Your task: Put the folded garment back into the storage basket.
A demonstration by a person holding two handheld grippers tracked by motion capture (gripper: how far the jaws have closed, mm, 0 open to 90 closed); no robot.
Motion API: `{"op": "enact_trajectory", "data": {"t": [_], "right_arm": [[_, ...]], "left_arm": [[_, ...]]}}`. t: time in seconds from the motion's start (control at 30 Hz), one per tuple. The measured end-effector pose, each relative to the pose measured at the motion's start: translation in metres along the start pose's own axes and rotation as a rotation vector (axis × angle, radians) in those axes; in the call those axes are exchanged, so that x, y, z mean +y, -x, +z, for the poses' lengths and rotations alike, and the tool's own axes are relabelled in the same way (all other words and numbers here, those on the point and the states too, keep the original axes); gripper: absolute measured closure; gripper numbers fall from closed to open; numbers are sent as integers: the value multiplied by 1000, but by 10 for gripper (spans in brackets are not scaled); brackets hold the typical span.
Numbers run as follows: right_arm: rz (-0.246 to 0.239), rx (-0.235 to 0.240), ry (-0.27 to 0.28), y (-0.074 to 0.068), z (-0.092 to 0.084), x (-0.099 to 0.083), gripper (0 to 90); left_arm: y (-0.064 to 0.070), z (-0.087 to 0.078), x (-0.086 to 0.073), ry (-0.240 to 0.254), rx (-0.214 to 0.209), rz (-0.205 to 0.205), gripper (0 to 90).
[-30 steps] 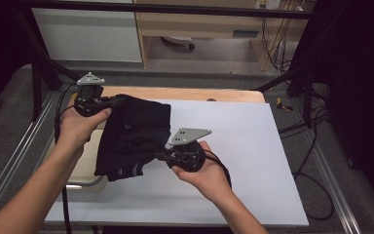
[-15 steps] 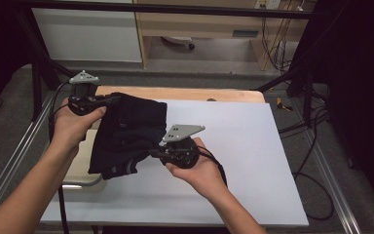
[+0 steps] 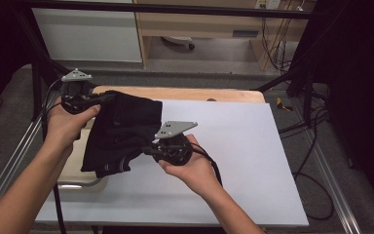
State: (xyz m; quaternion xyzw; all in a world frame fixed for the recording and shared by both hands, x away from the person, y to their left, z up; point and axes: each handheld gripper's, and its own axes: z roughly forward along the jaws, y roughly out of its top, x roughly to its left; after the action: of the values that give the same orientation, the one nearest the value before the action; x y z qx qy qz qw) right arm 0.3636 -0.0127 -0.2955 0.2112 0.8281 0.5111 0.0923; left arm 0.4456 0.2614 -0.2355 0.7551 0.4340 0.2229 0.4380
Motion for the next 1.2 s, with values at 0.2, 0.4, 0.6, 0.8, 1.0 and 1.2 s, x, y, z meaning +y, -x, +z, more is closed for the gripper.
{"op": "enact_trajectory", "data": {"t": [0.2,0.4,0.6,0.8,1.0,1.2], "right_arm": [[4,0,1,0,5,3,842],[-2,4,2,-2,11,7,842],[-3,8,11,-3,18,10,842],[4,12,17,-3,23,11,842],[6,17,16,-6,29,13,842],[1,17,18,-7,33,17,842]], "left_arm": [[-5,-5,0,9,10,-6,796],[-10,-9,-1,12,17,-12,797],[-15,-12,-2,16,27,-18,797],[-19,-16,-4,18,36,-21,796],[-22,-18,-6,18,43,-23,796],[-28,-22,-6,29,54,-33,796]]}}
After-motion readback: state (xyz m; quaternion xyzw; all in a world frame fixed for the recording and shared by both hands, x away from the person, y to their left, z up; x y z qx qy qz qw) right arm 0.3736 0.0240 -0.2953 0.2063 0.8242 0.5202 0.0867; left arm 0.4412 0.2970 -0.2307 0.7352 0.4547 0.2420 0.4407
